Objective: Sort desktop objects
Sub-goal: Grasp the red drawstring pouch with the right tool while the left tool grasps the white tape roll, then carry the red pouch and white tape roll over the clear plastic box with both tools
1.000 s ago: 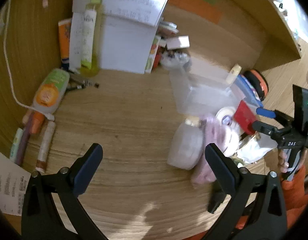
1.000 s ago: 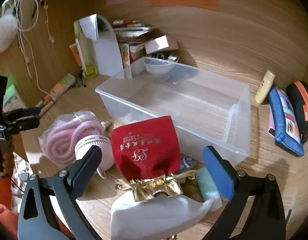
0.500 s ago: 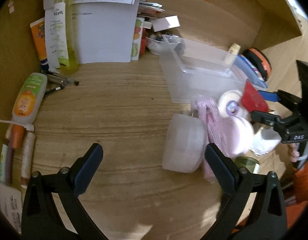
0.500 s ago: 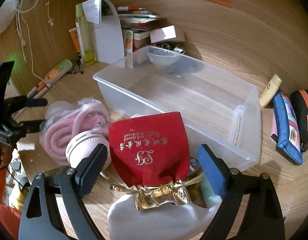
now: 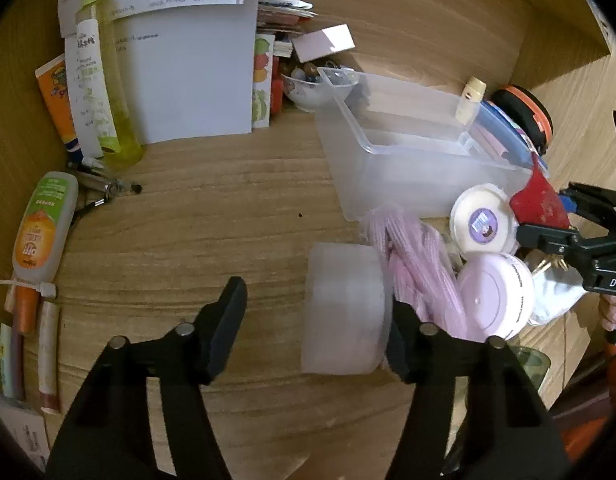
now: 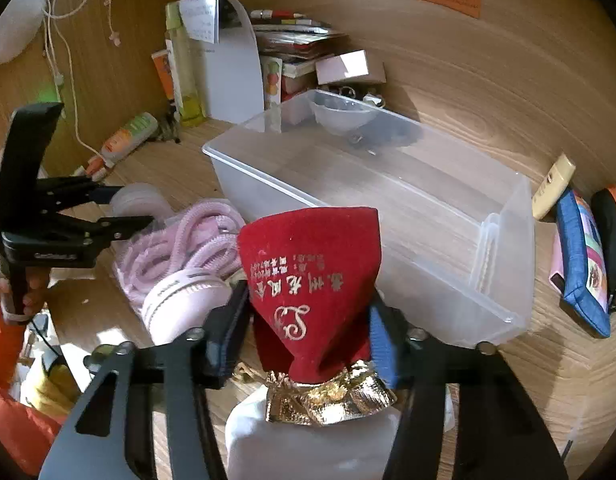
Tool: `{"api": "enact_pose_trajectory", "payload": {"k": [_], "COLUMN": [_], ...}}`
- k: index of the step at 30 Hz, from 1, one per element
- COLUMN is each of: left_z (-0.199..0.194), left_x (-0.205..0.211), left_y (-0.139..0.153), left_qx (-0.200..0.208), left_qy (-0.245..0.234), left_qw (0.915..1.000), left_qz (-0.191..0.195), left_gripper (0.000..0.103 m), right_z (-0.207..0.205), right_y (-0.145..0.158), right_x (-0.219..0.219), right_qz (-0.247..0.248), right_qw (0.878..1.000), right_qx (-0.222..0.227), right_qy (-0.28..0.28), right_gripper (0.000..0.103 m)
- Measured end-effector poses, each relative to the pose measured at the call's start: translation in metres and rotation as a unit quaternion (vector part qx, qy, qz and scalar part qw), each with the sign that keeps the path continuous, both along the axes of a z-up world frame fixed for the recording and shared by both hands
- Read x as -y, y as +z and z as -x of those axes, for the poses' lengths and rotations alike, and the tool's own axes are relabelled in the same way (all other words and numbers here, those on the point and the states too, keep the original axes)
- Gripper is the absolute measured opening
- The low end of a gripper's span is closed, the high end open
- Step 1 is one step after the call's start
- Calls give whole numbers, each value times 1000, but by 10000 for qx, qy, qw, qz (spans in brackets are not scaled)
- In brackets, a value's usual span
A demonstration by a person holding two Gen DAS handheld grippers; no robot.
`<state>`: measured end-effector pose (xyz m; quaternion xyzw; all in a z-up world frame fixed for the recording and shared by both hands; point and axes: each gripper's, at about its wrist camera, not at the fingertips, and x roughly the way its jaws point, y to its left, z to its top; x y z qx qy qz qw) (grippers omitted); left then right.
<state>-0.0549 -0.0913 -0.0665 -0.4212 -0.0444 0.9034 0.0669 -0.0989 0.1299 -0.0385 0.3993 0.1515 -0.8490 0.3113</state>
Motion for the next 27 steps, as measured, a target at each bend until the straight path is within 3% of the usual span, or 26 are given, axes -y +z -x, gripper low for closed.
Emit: {"api": "enact_pose_trajectory", "payload": {"k": [1,3,5,11,15,27], "left_z": [1,4,7,7,5,4], "left_x": [1,2,1,1,8,3], "left_y": [-1,-4,-7,-4,6,27], "left_qx": [3,62,84,-103,-272,-493], "left_qy": [33,67,72,186,385,394], "left_qw": [10000,10000,9999,9996,9988,9978], "left_qz": [-7,-38,37,184,154,192], "left_gripper": [53,37,30,29,29,29], "right_z": [0,0,-1,-3,0,6], "right_y": [0,1,2,12,21,49], "right_x": [-1,-2,-3,-12,-24,-52], "right_qz": [25,86,110,196,421,736], "right_qw": [10000,10000,9999,9995,9988,9956], "right_qx": [9,29,10,-200,-174,-403], "right_qy": [6,23,10,-110,-182,-420], "right_gripper": [43,37,34,21,20,20]}}
